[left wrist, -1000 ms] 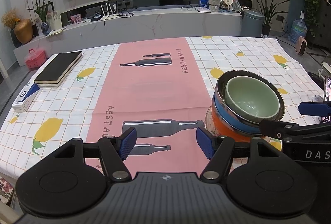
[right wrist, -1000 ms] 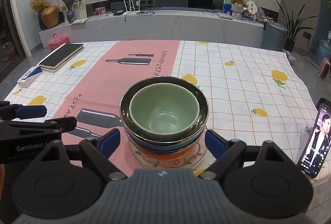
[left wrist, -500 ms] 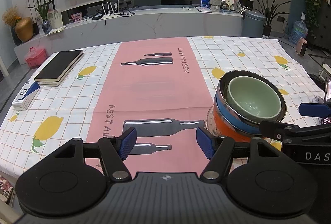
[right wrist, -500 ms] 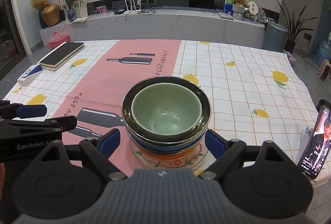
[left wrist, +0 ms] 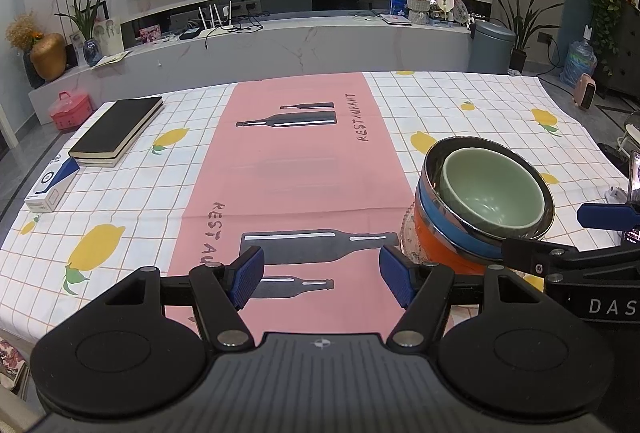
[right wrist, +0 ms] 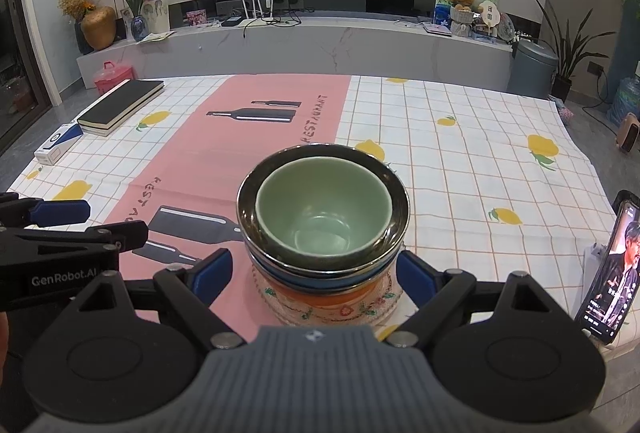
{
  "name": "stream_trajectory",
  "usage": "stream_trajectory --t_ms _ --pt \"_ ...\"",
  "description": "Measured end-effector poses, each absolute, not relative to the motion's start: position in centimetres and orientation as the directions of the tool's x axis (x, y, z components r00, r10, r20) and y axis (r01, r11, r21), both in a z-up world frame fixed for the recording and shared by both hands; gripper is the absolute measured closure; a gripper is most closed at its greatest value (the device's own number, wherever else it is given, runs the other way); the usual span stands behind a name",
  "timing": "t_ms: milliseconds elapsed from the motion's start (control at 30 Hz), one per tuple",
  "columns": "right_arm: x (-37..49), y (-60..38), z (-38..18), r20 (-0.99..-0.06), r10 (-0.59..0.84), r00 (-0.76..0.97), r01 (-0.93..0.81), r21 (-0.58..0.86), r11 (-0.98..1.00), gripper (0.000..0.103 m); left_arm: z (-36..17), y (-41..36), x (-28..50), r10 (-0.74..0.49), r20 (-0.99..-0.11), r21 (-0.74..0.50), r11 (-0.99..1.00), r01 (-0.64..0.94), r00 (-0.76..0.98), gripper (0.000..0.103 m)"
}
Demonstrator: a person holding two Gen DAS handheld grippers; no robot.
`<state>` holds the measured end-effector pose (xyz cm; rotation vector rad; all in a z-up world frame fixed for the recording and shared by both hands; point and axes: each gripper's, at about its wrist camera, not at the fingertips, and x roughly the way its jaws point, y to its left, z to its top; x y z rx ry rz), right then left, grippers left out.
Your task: Organize plates and bowls
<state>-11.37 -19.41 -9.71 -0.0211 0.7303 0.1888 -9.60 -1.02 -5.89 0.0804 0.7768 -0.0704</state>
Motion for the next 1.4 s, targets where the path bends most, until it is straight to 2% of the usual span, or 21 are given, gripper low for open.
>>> stream_trajectory --t_ms 1400 --pt "-11.82 -19.28 -9.92 -0.673 0.171 0.720 -0.185 0.051 0.981 0.016 -5.45 -0.55 -10.51 -0.039 -0.687 0.034 0.996 0.086 0.725 0.025"
